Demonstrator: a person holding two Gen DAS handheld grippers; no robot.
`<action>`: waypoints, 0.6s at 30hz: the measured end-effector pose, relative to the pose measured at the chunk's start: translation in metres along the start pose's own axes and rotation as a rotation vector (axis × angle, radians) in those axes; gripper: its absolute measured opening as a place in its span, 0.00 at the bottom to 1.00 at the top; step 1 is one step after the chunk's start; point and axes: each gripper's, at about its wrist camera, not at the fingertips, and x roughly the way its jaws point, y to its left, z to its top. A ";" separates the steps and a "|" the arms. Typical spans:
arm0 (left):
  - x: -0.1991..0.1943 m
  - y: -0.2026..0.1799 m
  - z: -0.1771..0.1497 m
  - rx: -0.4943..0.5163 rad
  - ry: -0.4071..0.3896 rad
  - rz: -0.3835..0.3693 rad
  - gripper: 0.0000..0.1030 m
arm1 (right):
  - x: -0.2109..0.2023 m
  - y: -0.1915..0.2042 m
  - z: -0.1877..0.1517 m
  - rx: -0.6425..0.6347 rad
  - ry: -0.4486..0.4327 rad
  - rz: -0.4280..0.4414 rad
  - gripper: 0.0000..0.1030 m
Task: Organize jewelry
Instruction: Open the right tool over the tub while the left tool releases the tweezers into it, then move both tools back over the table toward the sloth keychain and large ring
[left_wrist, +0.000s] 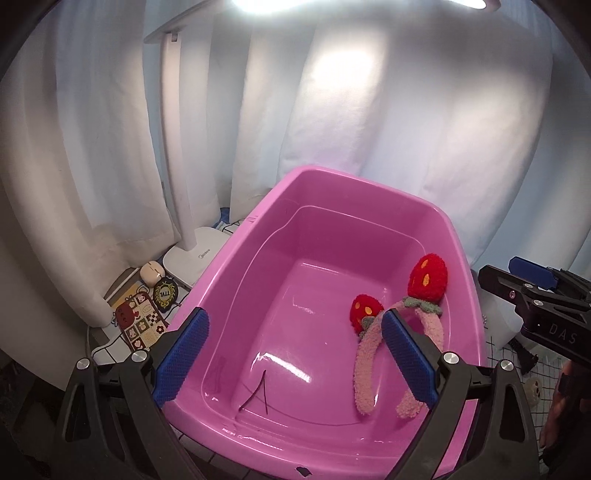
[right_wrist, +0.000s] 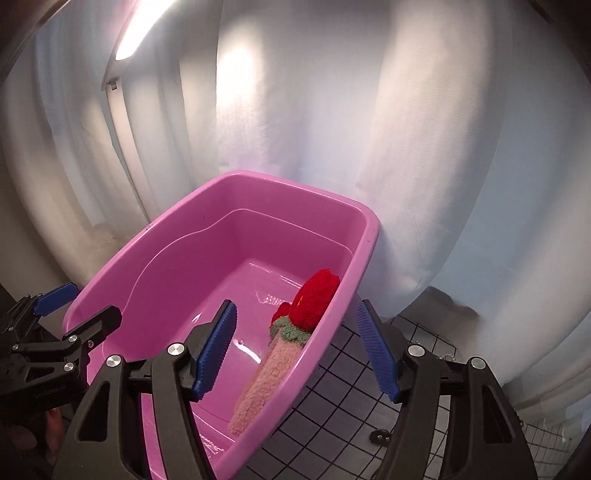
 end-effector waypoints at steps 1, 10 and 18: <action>-0.005 -0.007 -0.001 0.010 -0.012 -0.012 0.90 | -0.013 -0.005 -0.008 0.014 -0.016 0.005 0.63; -0.050 -0.084 -0.022 0.107 -0.079 -0.178 0.93 | -0.096 -0.070 -0.089 0.169 -0.098 -0.049 0.64; -0.069 -0.160 -0.061 0.206 -0.054 -0.295 0.94 | -0.145 -0.161 -0.177 0.353 -0.064 -0.206 0.64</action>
